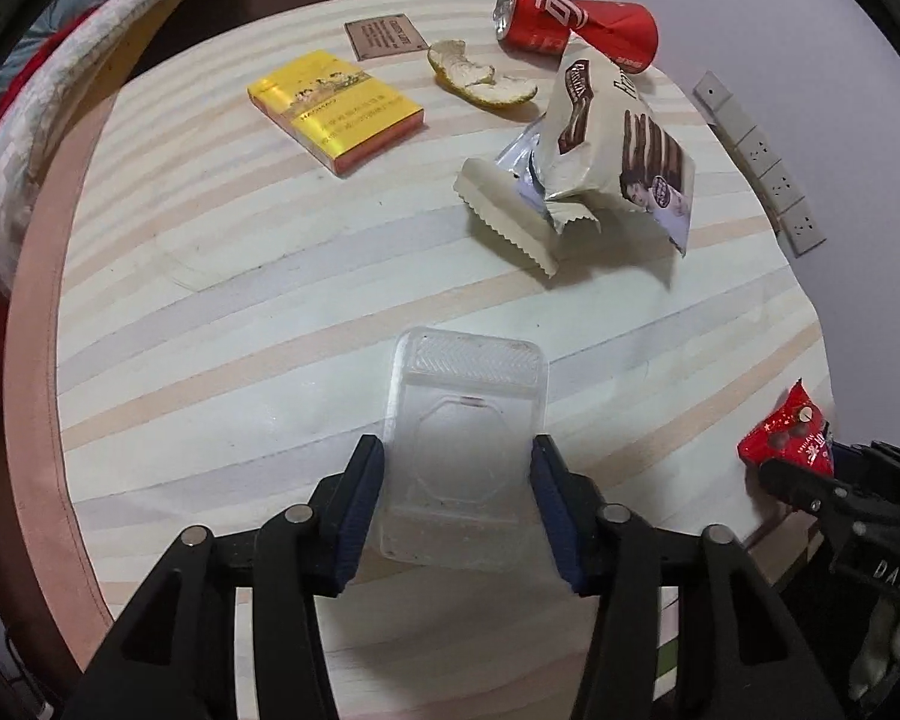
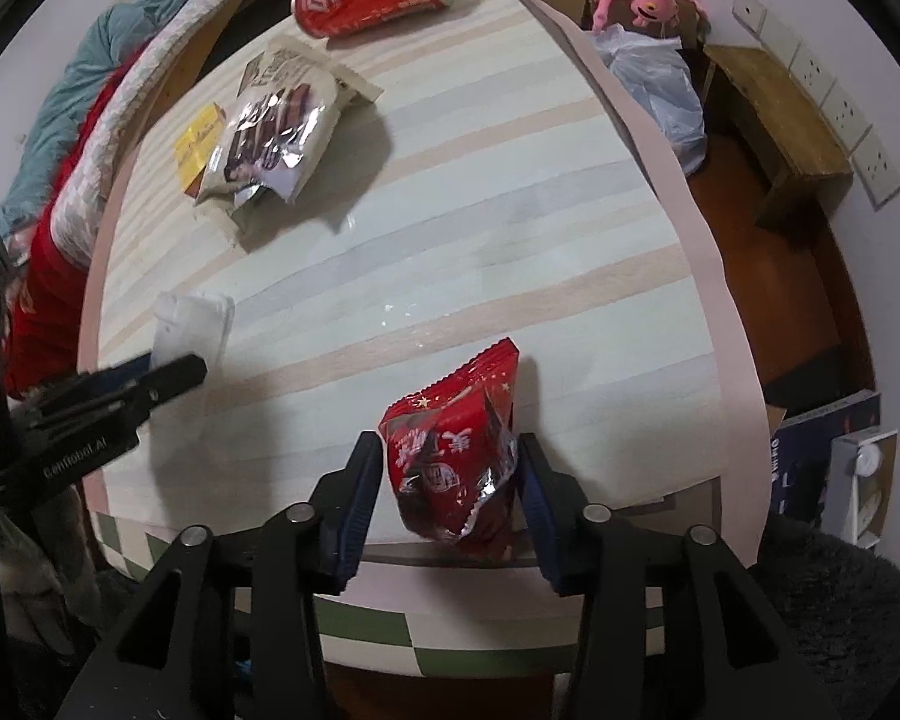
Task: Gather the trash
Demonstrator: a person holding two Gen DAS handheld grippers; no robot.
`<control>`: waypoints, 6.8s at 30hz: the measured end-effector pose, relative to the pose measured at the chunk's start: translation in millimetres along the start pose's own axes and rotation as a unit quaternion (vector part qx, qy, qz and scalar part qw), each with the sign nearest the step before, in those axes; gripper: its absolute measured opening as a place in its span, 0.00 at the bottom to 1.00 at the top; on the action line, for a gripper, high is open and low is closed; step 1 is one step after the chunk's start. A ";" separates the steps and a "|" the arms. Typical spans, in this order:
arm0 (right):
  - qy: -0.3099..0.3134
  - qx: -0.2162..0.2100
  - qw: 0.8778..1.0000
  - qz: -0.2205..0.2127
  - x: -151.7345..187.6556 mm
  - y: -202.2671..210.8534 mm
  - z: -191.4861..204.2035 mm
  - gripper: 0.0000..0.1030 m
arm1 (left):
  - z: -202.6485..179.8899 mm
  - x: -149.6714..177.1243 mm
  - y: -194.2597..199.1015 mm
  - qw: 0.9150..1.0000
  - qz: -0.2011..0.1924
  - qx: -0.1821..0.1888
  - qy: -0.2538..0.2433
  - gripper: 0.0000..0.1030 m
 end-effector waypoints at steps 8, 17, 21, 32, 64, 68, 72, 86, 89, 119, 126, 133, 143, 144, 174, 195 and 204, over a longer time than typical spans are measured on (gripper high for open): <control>0.086 0.047 0.995 -0.020 10.6 4.4 19.3 0.34 | 7.7 10.5 29.6 0.997 -0.040 -0.056 0.020 0.42; 0.102 -0.009 0.993 -0.054 3.4 39.3 75.1 0.32 | 77.1 -7.9 131.8 0.983 -0.133 -0.090 0.089 0.42; 0.119 -0.055 0.988 -0.078 -1.5 67.4 128.1 0.32 | 127.5 -9.3 187.2 0.969 -0.177 -0.113 0.129 0.42; 0.226 -0.207 0.948 -0.082 32.1 108.5 352.7 0.32 | 295.1 40.9 305.0 0.927 -0.237 -0.185 0.223 0.42; 0.319 -0.168 0.909 0.208 210.9 -219.2 629.0 0.73 | 552.6 302.6 123.4 0.841 0.018 -0.125 0.526 0.95; 0.320 -0.163 0.913 0.195 212.8 -217.1 623.1 0.94 | 558.2 316.2 149.8 0.845 0.009 -0.187 0.501 0.95; 0.351 -0.152 0.910 0.162 210.4 -200.8 617.4 1.00 | 557.0 322.1 169.1 0.843 -0.003 -0.233 0.485 0.95; 0.425 -0.096 0.895 0.095 199.1 -154.3 582.6 1.00 | 521.2 319.4 186.8 0.853 -0.005 -0.254 0.456 0.95; 0.421 -0.098 0.897 0.095 199.1 -150.2 578.6 1.00 | 515.7 315.9 192.1 0.856 -0.009 -0.256 0.449 0.95; 0.312 -0.273 0.910 -0.037 122.4 84.6 530.8 1.00 | 400.5 179.8 342.1 0.882 -0.172 -0.299 0.322 0.95; 0.219 -0.240 0.943 -0.076 49.1 107.6 420.3 1.00 | 334.2 99.7 289.1 0.911 -0.184 -0.258 0.265 0.95; 0.094 -0.084 0.988 -0.091 -42.0 52.2 223.9 1.00 | 259.4 26.8 156.5 0.946 -0.119 -0.219 0.209 0.95; -0.056 0.003 0.998 -0.021 -111.2 -64.6 64.6 0.82 | 162.9 -64.1 21.4 0.973 -0.028 -0.151 0.172 0.95; -0.064 -0.005 0.998 -0.014 -113.8 -71.2 58.7 0.80 | 154.1 -74.2 13.0 0.975 -0.024 -0.140 0.170 0.95; -0.043 0.013 0.999 -0.014 -134.9 -95.7 8.0 0.57 | 124.5 -111.1 -42.1 0.994 0.011 -0.081 0.076 0.58; 0.065 -0.020 0.990 -0.122 -83.3 25.2 75.6 0.17 | 110.6 -55.1 97.4 0.984 -0.124 -0.107 0.071 0.55; 0.112 -0.081 0.980 -0.144 -45.0 81.4 155.3 0.17 | 157.5 -43.1 202.7 0.966 -0.199 -0.127 0.105 0.55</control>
Point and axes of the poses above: each gripper's, at about its wrist camera, not at the fingertips, and y roughly against the way its jaws point, z to its left, x to its underside, the point moved 9 cm from there along -y, roughly the way its jaws point, and after that the axes turned 13 degrees about -z, right-handed, at the moved point
